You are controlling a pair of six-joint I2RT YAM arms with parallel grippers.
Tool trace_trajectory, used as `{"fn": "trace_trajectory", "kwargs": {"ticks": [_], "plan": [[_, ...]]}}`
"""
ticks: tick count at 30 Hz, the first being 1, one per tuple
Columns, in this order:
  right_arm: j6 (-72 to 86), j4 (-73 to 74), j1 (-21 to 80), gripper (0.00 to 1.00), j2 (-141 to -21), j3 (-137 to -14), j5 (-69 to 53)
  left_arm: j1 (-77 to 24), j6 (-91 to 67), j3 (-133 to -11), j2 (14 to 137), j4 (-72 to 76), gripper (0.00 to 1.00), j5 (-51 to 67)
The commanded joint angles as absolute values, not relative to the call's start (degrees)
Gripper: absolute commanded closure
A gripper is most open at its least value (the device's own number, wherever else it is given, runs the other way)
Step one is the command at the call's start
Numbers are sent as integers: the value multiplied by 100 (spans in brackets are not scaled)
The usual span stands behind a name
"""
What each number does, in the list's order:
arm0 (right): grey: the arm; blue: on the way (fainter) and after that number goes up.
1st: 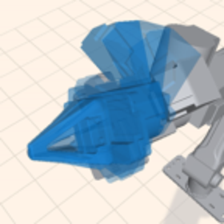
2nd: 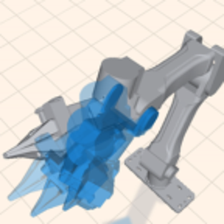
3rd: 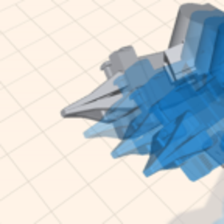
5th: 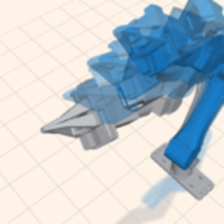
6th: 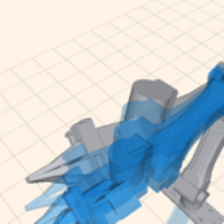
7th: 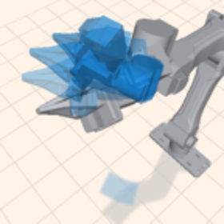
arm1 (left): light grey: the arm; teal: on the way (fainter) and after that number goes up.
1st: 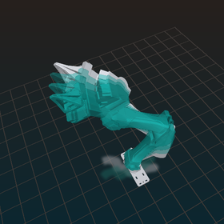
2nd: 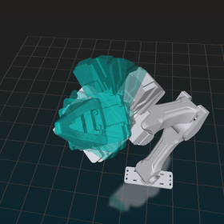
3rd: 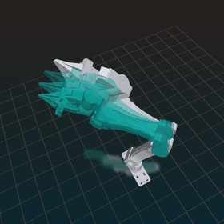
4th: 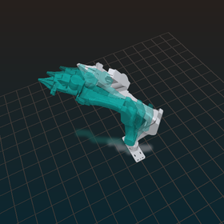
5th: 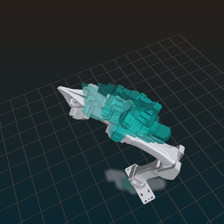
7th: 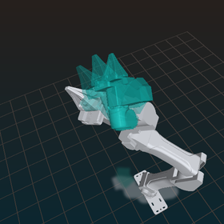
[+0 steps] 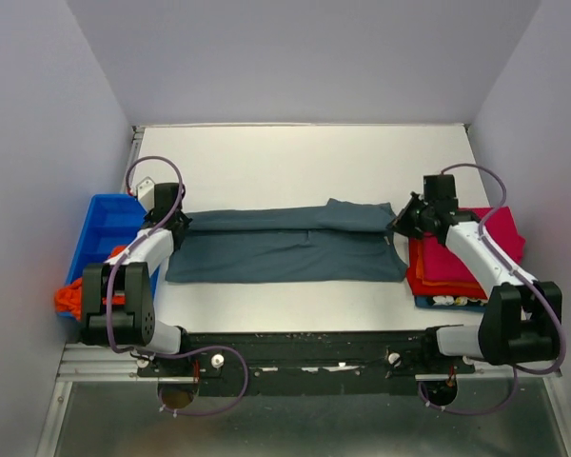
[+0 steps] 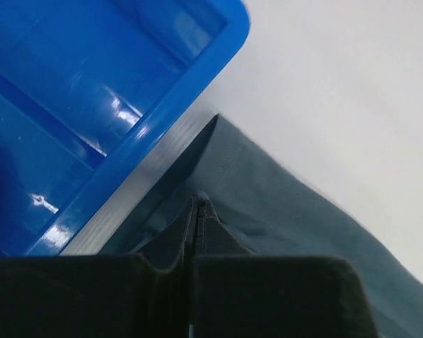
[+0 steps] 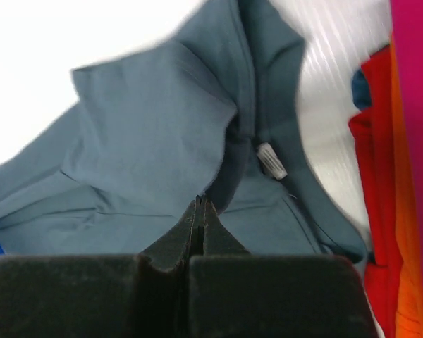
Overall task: Fold and stack the t-shirts
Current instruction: Fold the other side of the tshirt into a rectangle
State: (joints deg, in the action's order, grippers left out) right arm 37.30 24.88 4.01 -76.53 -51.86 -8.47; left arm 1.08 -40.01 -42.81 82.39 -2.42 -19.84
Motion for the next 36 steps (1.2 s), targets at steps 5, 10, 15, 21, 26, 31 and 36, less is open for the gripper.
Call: {"fn": "trace_trajectory", "kwargs": {"ticks": [5,10,15,21,26,31,36], "plan": [[3973,1784,387,93,-7400,-3929,-800,88,-4552,-3832,7840,-711,99,-2100],[3789,1776,430,46,-7261,-4104,-660,79,-4641,-3972,7604,-992,39,-2364],[3402,1670,851,46,-7110,-4657,-431,18,-4650,-4218,7006,-1125,27,-2646],[3252,1811,1590,49,-7961,-5588,-299,-834,-4281,-4727,7276,-1116,34,-2558],[3313,1732,2179,56,-8717,-6081,-360,-1046,-4210,-4983,7988,-1187,51,-2584],[3454,1591,2575,62,-9192,-6310,-457,-590,-4271,-5273,8823,-1345,72,-2120],[3498,1591,2689,65,-9483,-6460,-457,-378,-4429,-5483,9491,-1467,73,-1845]]}}
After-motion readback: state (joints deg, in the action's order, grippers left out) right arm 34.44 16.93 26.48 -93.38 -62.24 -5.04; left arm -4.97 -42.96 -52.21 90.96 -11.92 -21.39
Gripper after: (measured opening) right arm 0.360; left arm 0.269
